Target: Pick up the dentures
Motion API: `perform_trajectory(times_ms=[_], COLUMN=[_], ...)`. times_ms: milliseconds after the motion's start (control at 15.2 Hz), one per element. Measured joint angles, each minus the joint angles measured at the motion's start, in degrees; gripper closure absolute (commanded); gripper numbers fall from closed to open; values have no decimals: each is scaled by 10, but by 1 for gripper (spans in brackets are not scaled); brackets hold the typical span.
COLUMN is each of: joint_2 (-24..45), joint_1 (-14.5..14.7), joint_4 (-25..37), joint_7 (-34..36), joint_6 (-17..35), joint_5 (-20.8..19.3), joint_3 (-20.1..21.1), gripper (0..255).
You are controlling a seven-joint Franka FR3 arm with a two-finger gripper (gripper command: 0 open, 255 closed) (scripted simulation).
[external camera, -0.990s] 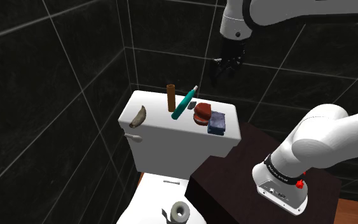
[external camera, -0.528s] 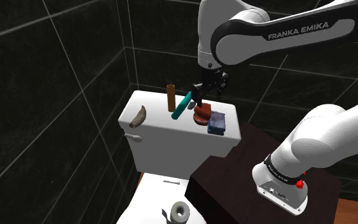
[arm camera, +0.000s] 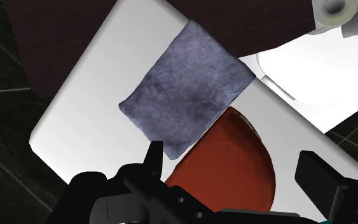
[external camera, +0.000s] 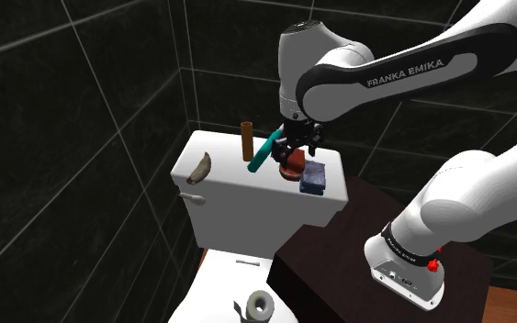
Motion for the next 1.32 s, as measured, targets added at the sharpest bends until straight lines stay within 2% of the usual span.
perform_trajectory(times_ms=[66, 132, 792, 1320], joint_2=[4, 5, 5, -19], joint_1=[-1, -1, -1, -1], joint_4=[-2, -3, -3, 33], joint_7=[1, 0, 0, -7], joint_6=[6, 8, 9, -51], joint_5=[-1, -1, -1, -1], joint_3=[1, 1, 1, -8], gripper=[0, 255, 255, 255])
